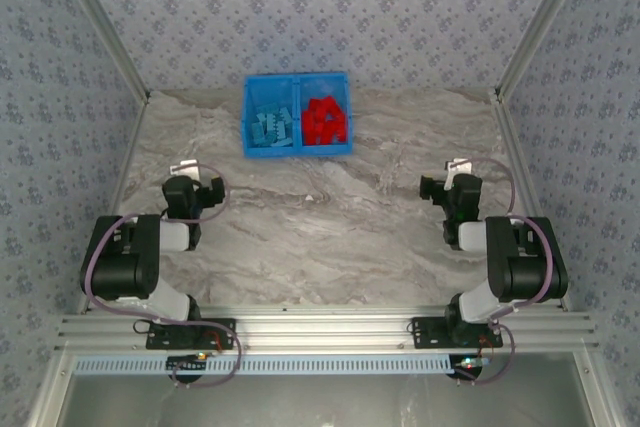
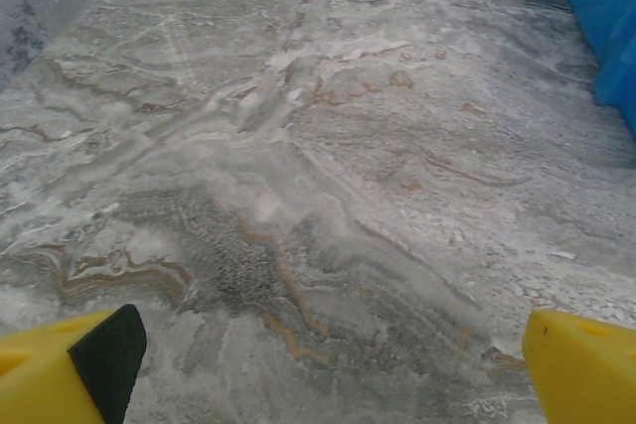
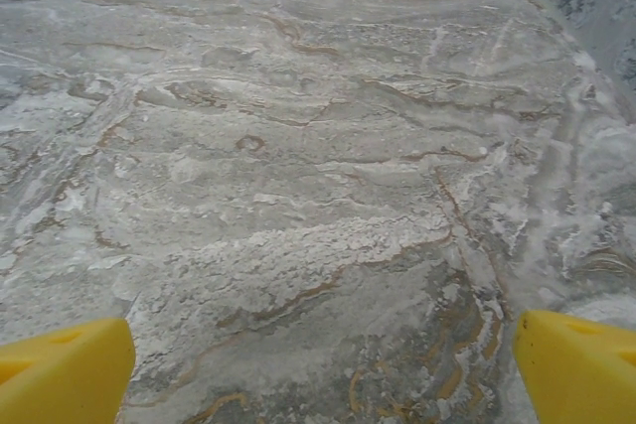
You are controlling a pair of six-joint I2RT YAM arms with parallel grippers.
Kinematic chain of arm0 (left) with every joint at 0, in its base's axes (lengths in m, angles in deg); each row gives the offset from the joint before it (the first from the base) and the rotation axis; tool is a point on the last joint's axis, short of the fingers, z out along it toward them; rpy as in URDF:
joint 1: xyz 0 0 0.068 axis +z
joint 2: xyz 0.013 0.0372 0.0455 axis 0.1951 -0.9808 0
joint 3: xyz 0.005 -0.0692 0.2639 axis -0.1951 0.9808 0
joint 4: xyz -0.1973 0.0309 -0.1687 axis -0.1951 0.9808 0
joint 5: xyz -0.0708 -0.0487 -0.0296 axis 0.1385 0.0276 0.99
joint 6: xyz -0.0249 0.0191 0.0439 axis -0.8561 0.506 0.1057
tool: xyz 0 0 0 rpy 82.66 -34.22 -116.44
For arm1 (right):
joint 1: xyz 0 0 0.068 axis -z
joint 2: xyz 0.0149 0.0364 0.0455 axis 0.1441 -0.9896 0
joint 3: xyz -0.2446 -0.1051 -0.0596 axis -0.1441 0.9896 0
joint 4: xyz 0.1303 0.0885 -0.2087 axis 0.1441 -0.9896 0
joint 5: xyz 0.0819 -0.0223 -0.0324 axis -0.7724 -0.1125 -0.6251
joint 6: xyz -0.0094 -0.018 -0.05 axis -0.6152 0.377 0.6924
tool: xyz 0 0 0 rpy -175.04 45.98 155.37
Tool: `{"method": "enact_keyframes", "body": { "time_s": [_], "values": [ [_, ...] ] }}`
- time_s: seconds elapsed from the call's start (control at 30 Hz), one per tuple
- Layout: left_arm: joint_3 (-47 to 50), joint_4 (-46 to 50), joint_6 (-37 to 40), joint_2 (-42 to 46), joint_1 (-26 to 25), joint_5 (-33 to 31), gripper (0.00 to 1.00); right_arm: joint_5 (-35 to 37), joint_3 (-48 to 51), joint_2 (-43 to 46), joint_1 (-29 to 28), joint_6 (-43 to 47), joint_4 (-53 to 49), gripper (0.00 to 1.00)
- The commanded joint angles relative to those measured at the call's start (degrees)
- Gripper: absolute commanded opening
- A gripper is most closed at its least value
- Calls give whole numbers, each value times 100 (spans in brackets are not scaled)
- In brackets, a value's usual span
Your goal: Sort the legos into containers by color
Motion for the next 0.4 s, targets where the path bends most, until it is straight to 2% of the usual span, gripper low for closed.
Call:
{"method": "enact_keyframes", "body": {
  "time_s": [0.0,0.37],
  "values": [
    [-182,-54,122,71,36,290,99,-282,-83,12,35,26,108,100],
    [-181,-45,124,69,41,316,99,-449,-83,14,60,61,106,100]
  ]
}}
